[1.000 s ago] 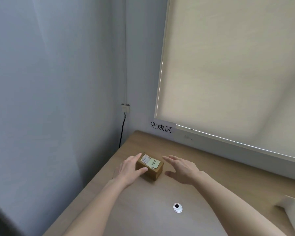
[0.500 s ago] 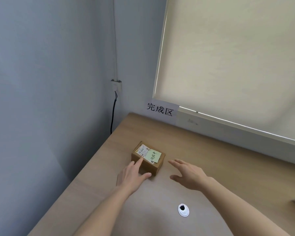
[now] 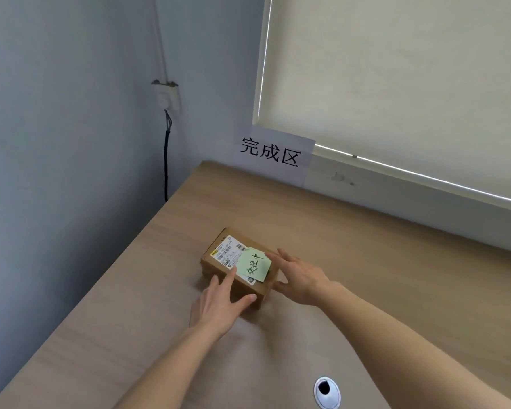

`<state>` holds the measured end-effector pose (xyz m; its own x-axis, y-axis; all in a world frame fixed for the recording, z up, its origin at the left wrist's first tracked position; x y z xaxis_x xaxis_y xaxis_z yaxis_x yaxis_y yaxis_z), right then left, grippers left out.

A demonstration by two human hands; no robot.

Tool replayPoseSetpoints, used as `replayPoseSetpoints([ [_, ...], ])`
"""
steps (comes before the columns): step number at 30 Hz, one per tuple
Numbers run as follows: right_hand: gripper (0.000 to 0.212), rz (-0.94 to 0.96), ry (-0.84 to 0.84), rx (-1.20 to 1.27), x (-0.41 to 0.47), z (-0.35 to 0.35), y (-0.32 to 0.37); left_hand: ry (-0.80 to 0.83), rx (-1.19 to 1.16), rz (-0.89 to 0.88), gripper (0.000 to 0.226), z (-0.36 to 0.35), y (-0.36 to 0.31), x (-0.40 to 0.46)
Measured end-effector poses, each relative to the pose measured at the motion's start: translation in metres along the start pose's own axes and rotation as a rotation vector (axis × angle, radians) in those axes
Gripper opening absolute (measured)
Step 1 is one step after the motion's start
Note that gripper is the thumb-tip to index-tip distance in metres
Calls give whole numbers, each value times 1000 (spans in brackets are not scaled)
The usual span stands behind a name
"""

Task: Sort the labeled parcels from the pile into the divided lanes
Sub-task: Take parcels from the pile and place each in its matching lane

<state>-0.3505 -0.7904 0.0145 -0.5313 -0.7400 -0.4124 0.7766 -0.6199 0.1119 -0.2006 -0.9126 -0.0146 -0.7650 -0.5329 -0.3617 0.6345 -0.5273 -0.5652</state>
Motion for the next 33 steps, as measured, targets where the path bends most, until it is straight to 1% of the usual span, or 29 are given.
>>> replayPoseSetpoints([
  [4, 76, 3, 19, 46, 21, -13, -9, 19, -24, -11, 87, -14, 2, 16],
  [8, 70, 16, -36, 120, 27, -15, -11, -32, -80, -46, 87, -15, 7, 26],
  [11, 68, 13, -34, 183, 22, -23, -7, -60, -122, -60, 90, -17, 15, 29],
  [15, 71, 31, -9, 231, 10, -35, -2, -76, -208, -85, 101, -21, 20, 25],
  [18, 76, 60, -5, 258, 6, -44, -3, -72, -297, -121, 104, -22, 25, 23],
  [21, 78, 97, -38, 266, 3, -51, -1, -91, -401, -159, 101, -19, 34, 19],
  [26, 75, 120, -79, 328, 4, -59, 5, -140, -424, -201, 87, -16, 40, 10],
  [30, 76, 128, -63, 441, 9, -71, 12, -113, -467, -217, 91, -20, 42, 10],
  [33, 78, 120, -70, 461, 6, -78, 18, -102, -512, -205, 91, -24, 43, 8],
])
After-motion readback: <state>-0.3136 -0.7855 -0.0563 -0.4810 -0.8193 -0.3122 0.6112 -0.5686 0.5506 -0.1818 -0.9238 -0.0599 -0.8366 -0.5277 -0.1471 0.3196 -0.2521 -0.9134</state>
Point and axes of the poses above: each hand's wrist, its own x-axis towards the middle knuckle, its own z-axis out of the back of the hand, y = z × x, the point moved 6 cm from there along x, towards the middle knuckle, and after that the axes turned 6 degrees about -x, right-handed, at the moved point
